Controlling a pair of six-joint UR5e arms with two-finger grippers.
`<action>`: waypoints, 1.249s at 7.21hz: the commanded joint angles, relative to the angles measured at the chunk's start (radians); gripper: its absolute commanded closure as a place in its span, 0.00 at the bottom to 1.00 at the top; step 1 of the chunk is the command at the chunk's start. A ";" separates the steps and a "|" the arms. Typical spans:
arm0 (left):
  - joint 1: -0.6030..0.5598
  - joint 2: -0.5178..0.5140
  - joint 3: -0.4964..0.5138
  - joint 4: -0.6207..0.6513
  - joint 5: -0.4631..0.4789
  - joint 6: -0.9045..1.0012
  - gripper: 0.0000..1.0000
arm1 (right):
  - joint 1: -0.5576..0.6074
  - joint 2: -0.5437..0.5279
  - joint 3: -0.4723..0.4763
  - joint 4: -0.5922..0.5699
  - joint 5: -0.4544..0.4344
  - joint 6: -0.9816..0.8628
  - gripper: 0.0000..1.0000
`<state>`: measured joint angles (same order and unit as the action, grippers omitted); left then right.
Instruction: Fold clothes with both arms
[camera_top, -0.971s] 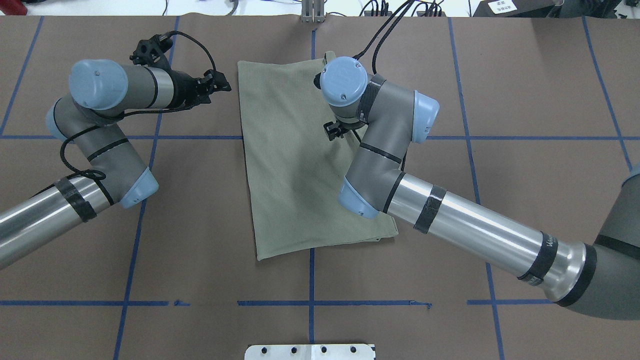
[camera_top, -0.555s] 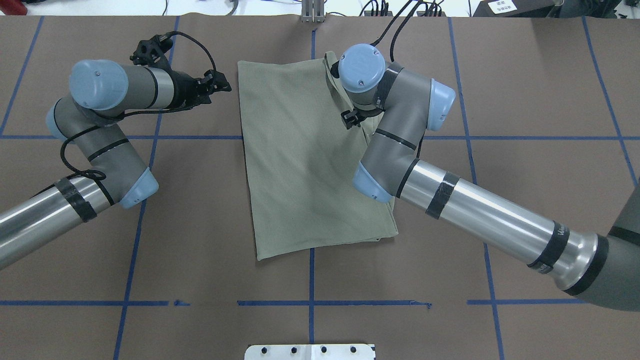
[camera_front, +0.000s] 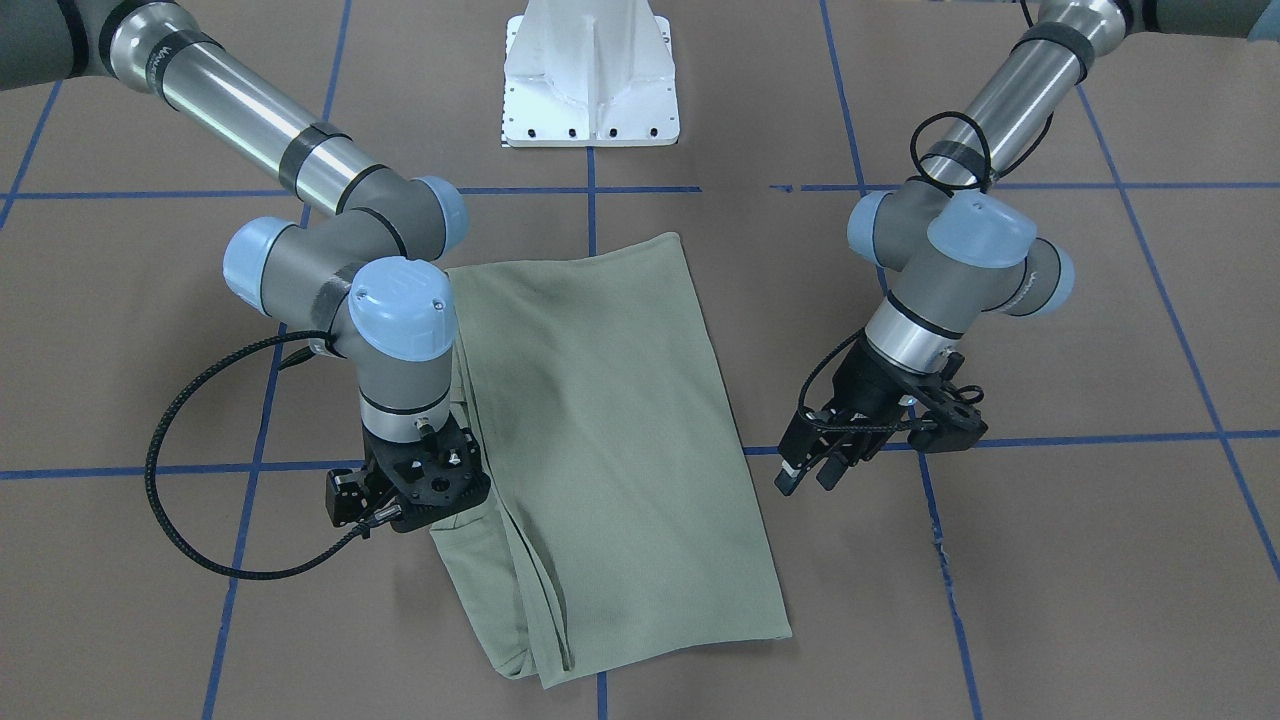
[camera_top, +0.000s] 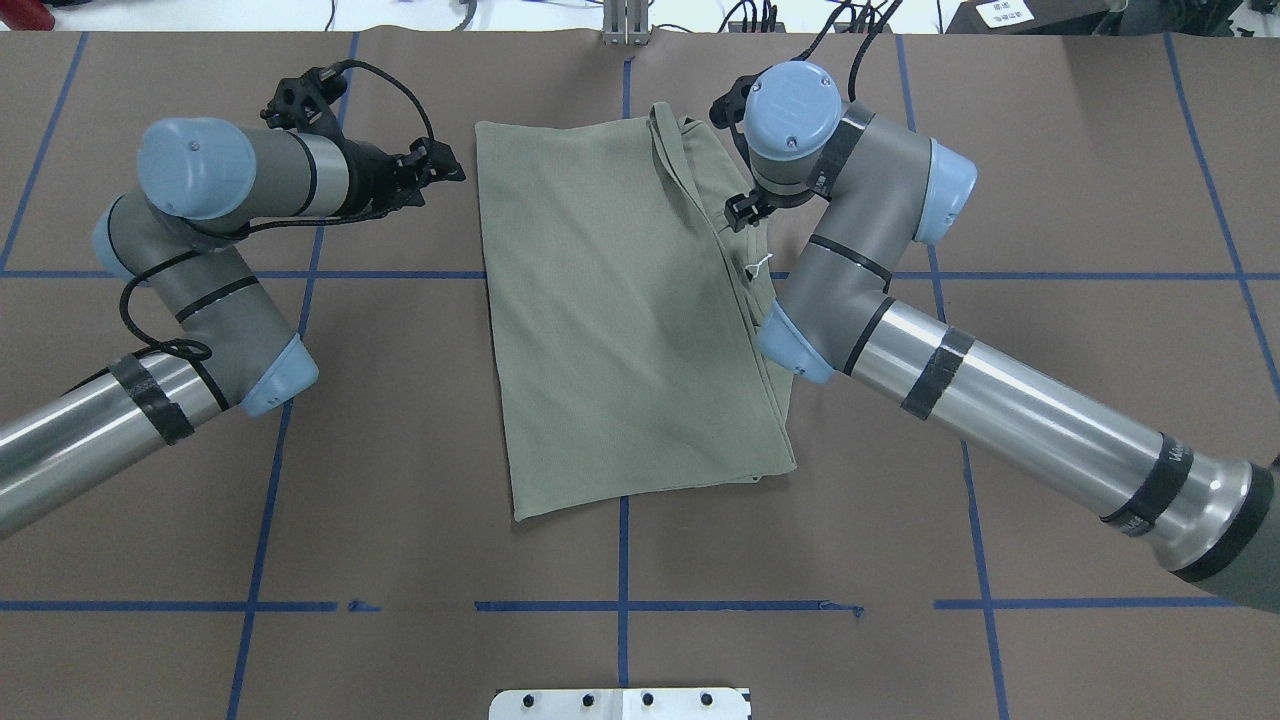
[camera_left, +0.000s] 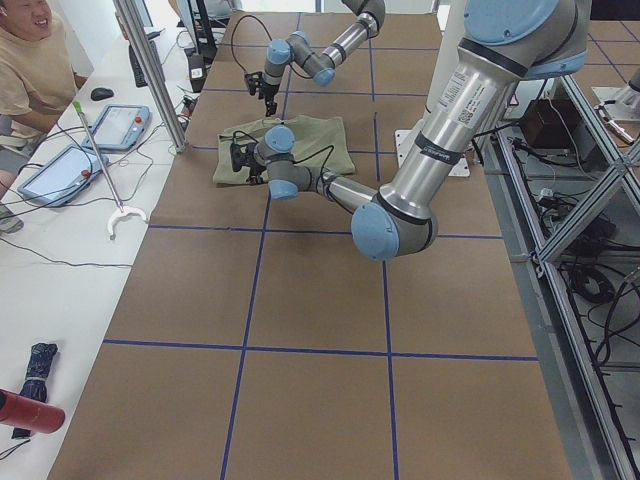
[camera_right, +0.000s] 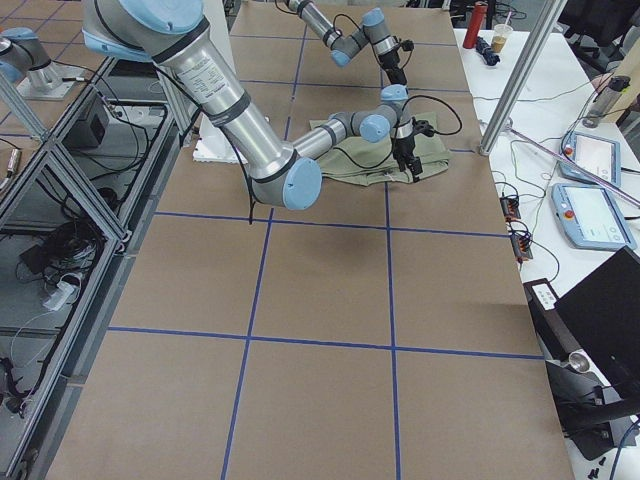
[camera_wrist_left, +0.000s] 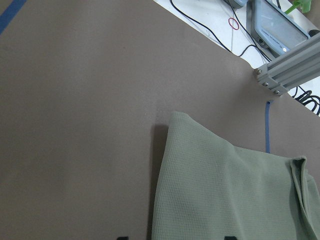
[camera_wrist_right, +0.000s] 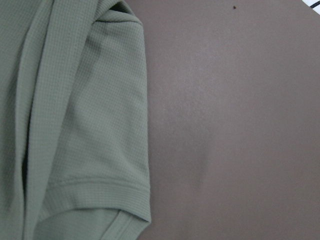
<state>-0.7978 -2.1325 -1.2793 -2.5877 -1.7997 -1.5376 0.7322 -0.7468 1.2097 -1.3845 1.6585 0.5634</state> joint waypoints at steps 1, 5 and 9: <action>0.000 0.000 -0.003 0.000 -0.001 -0.001 0.29 | -0.022 0.108 -0.091 0.004 0.000 0.071 0.00; 0.002 0.031 -0.029 -0.005 -0.041 -0.001 0.29 | -0.060 0.205 -0.266 0.021 -0.045 0.085 0.00; 0.002 0.031 -0.028 -0.005 -0.041 -0.001 0.29 | 0.031 0.135 -0.295 0.024 -0.069 -0.020 0.00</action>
<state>-0.7964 -2.1016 -1.3070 -2.5924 -1.8405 -1.5374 0.7187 -0.5691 0.9196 -1.3631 1.5944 0.6036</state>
